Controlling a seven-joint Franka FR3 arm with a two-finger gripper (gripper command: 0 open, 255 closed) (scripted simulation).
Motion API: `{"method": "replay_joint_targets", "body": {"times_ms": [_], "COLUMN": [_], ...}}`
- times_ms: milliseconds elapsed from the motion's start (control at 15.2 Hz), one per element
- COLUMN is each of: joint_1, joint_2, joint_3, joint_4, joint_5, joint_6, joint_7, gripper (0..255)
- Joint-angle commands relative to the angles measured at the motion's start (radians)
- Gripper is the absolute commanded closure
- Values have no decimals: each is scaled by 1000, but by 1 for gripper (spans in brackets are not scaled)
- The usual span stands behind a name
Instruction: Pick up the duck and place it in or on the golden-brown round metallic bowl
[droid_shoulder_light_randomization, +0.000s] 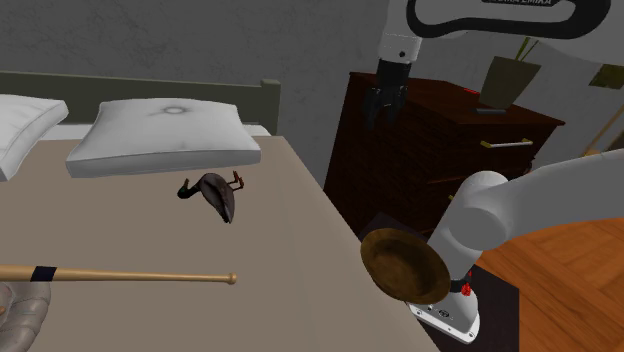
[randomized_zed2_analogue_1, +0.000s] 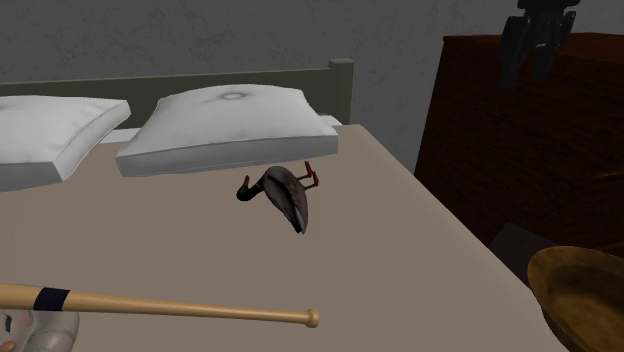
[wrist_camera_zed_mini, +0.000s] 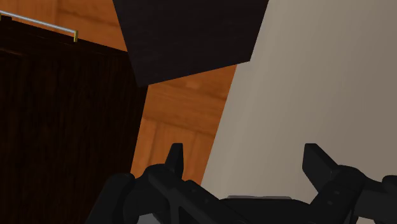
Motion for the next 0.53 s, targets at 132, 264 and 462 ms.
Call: {"method": "replay_joint_targets", "body": {"times_ms": [132, 264, 462], "joint_1": [21, 41, 68], "joint_2": [59, 120, 214], "joint_3": [32, 63, 108], "joint_4": [25, 54, 105], "joint_5": [18, 34, 52], "joint_6": [24, 46, 75], "joint_7": [20, 40, 69], "gripper": [0, 0, 0]}}
